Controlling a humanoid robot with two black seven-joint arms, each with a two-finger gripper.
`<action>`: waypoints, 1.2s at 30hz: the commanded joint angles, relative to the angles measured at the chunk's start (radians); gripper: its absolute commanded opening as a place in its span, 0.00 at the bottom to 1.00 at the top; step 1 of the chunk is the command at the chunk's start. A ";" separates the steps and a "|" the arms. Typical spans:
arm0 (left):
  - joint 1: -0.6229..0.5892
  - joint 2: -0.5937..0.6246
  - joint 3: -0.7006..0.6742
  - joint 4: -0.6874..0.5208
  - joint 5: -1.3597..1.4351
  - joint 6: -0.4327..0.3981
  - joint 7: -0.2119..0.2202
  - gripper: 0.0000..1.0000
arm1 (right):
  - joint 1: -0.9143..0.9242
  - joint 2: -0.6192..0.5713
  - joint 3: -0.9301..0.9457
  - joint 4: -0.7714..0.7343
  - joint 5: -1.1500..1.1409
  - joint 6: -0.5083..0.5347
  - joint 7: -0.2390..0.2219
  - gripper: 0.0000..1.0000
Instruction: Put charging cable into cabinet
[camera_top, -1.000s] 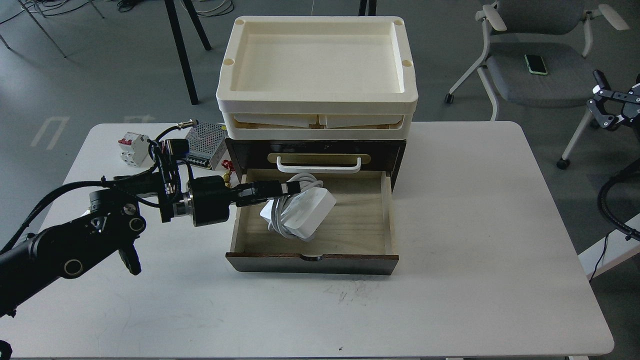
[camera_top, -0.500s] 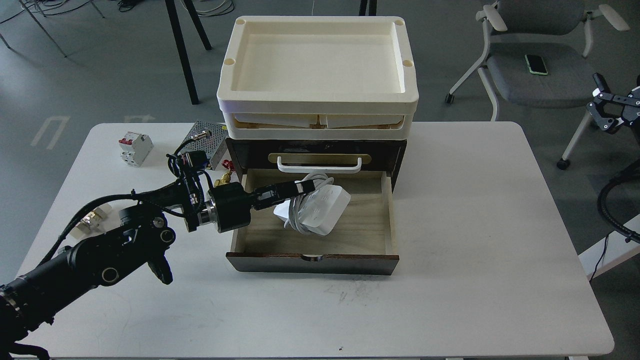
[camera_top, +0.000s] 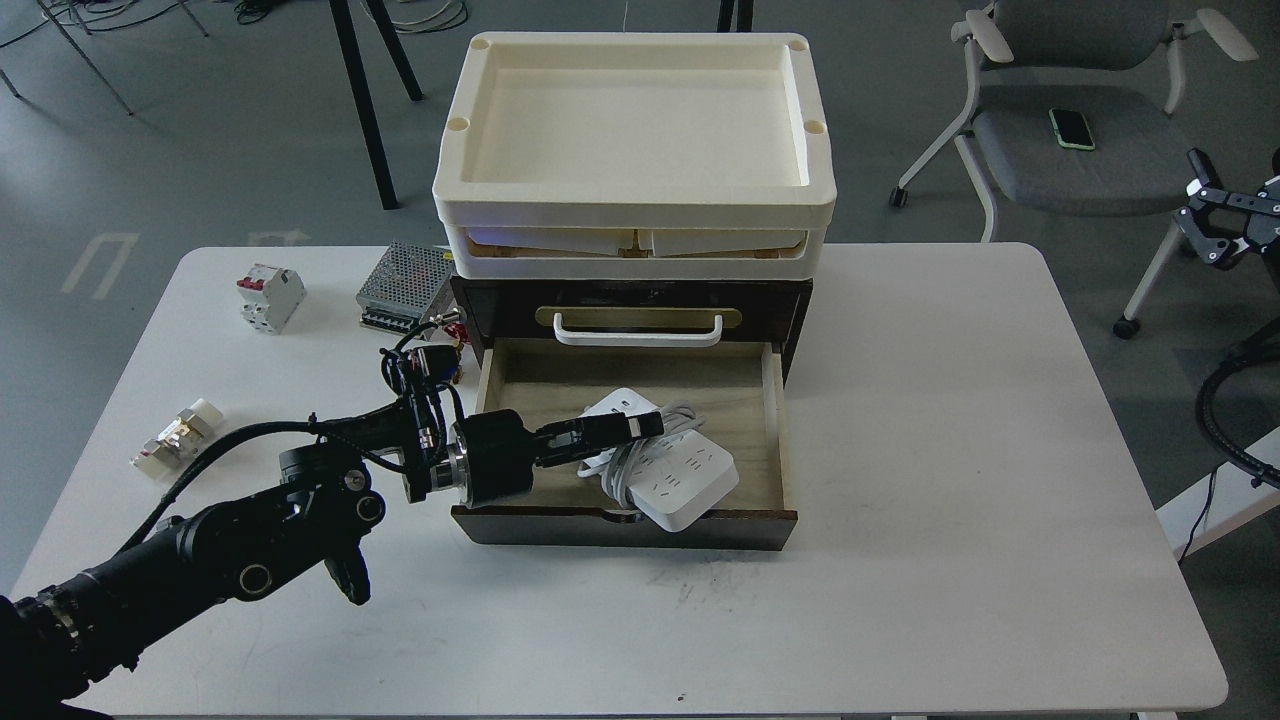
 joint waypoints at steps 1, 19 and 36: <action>0.000 -0.001 0.000 0.000 -0.002 0.004 0.000 0.77 | 0.000 0.000 0.000 0.001 0.000 0.000 0.000 1.00; 0.039 0.342 -0.066 -0.020 -0.301 -0.075 0.000 0.95 | -0.008 0.000 0.026 0.008 0.000 0.000 0.000 1.00; -0.003 0.422 -0.267 0.081 -1.177 -0.117 0.000 0.97 | -0.006 0.020 0.093 0.159 -0.003 0.000 0.119 1.00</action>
